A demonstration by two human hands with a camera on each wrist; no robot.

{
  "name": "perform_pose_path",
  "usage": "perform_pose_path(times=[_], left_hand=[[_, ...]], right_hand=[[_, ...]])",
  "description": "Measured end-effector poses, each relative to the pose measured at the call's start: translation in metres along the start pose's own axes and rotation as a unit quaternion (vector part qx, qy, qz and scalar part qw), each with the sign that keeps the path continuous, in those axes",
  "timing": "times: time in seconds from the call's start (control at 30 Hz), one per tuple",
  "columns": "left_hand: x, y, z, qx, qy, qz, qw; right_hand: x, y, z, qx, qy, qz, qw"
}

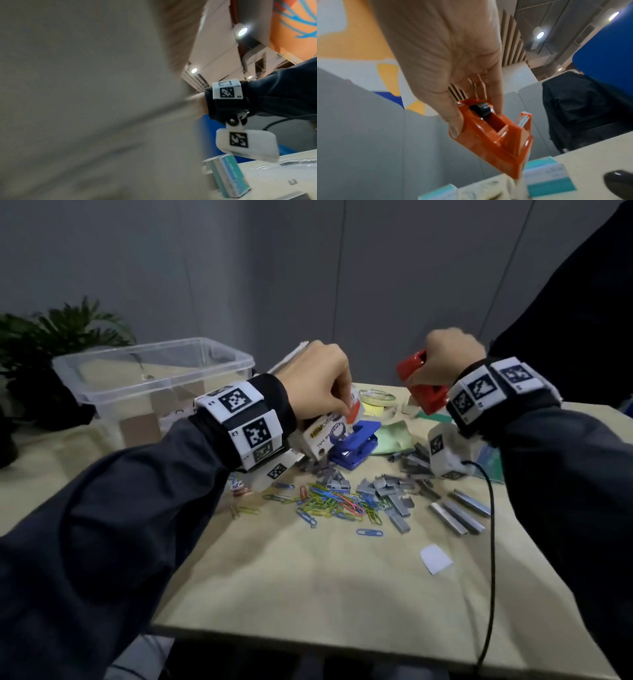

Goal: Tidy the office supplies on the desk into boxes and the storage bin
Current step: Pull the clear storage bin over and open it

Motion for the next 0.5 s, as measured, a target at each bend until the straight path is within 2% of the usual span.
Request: perform_pose_path(times=[0.17,0.23,0.33,0.4,0.5], left_hand=[[-0.022,-0.007,0.006,-0.024,-0.035,-0.097,0.994],[-0.026,-0.011,0.003,-0.027,-0.038,-0.104,0.993],[-0.031,-0.005,-0.004,-0.079,-0.026,-0.065,0.994],[-0.037,0.005,-0.006,-0.112,-0.018,-0.032,0.993],[-0.047,0.021,-0.017,-0.079,0.0,0.054,0.995]], right_hand=[[-0.013,0.021,0.002,0.114,0.002,0.023,0.993],[-0.021,0.028,-0.001,0.158,0.015,0.016,0.987],[-0.031,0.038,-0.01,0.242,0.047,0.003,0.969],[-0.04,0.045,-0.018,0.329,0.079,-0.01,0.941],[-0.051,0.054,-0.028,0.415,0.121,-0.028,0.901]])
Point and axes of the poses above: each hand's wrist, its own x-axis towards the middle knuckle, its own y-axis out of the back of the hand, z = x × y, the point moved 1 cm from there along x, towards the middle knuckle, and after that the axes turned 15 degrees about -x, right-handed, at the moved point
